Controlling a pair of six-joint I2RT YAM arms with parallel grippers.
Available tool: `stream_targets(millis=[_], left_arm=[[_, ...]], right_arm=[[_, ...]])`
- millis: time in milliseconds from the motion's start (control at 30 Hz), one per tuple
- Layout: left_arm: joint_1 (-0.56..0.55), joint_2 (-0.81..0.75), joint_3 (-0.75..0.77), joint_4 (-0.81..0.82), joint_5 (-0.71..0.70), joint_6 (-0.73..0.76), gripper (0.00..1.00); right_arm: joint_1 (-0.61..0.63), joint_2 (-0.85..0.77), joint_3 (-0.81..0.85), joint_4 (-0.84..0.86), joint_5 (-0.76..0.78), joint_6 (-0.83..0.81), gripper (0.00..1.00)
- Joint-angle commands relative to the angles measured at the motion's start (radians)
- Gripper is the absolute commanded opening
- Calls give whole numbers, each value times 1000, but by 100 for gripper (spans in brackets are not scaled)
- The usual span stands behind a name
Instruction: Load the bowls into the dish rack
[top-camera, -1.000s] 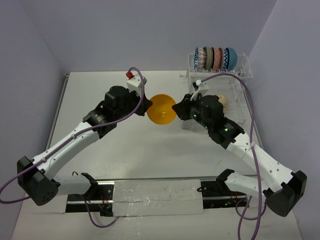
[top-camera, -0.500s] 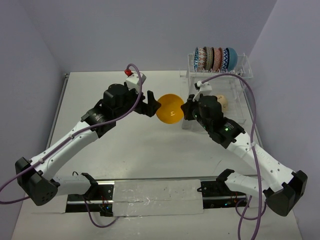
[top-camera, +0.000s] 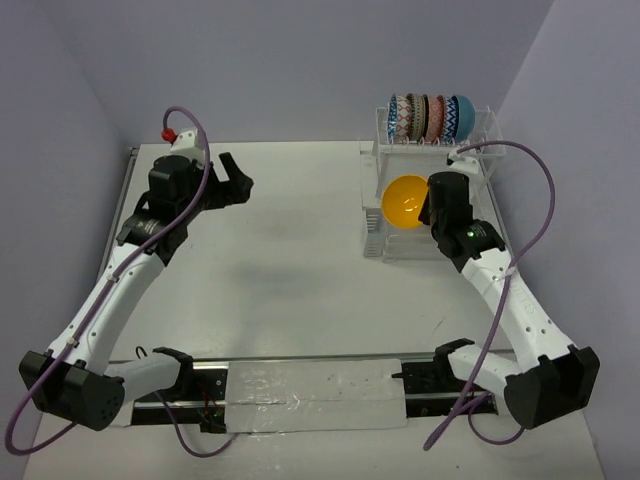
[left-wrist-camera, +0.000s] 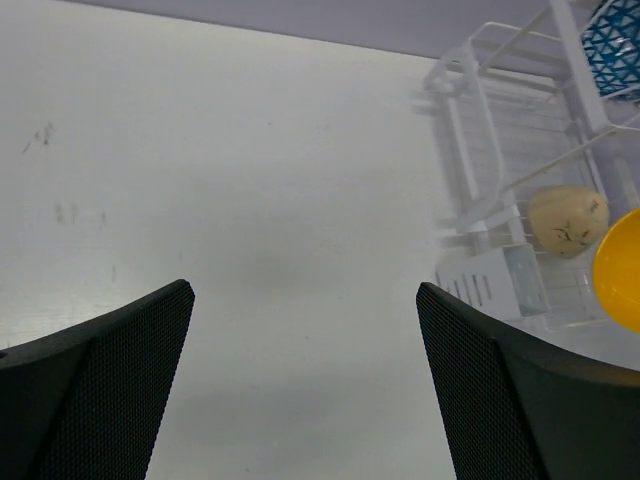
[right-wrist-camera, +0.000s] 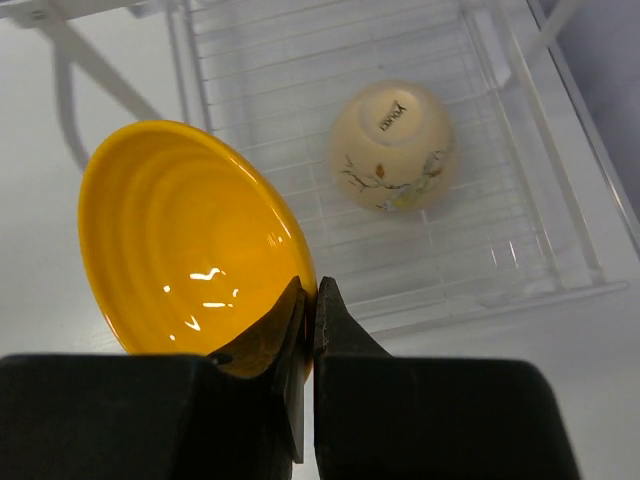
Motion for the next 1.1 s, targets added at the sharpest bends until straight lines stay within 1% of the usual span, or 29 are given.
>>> stream_targets(millis=[0, 67, 100, 133, 233, 300, 433, 567, 633, 800, 1067], left_arm=[[31, -64, -82, -11, 4, -17, 99], [37, -79, -113, 17, 4, -14, 99], [43, -89, -136, 24, -29, -13, 99], [45, -92, -147, 35, -34, -10, 99], [46, -99, -172, 35, -69, 10, 99], [45, -105, -187, 31, -91, 18, 99], [45, -133, -198, 29, -132, 29, 99], [45, -141, -198, 27, -140, 36, 99], [45, -139, -198, 27, -139, 38, 99], [45, -139, -198, 26, -137, 39, 99], [43, -148, -199, 27, -139, 42, 99]], right_arm=[[-81, 41, 24, 9, 4, 83, 0], [-111, 86, 14, 15, -7, 121, 0], [-144, 98, 8, 23, -28, 132, 0], [-157, 124, 4, 29, -36, 141, 0], [-219, 173, -4, 47, -88, 158, 0], [-239, 195, -15, 64, -88, 167, 0], [-302, 227, -38, 90, -145, 188, 0], [-314, 250, -62, 107, -160, 198, 0], [-348, 261, -70, 116, -168, 198, 0], [-369, 282, -62, 128, -153, 189, 0], [-379, 319, -18, 135, -56, 136, 0]])
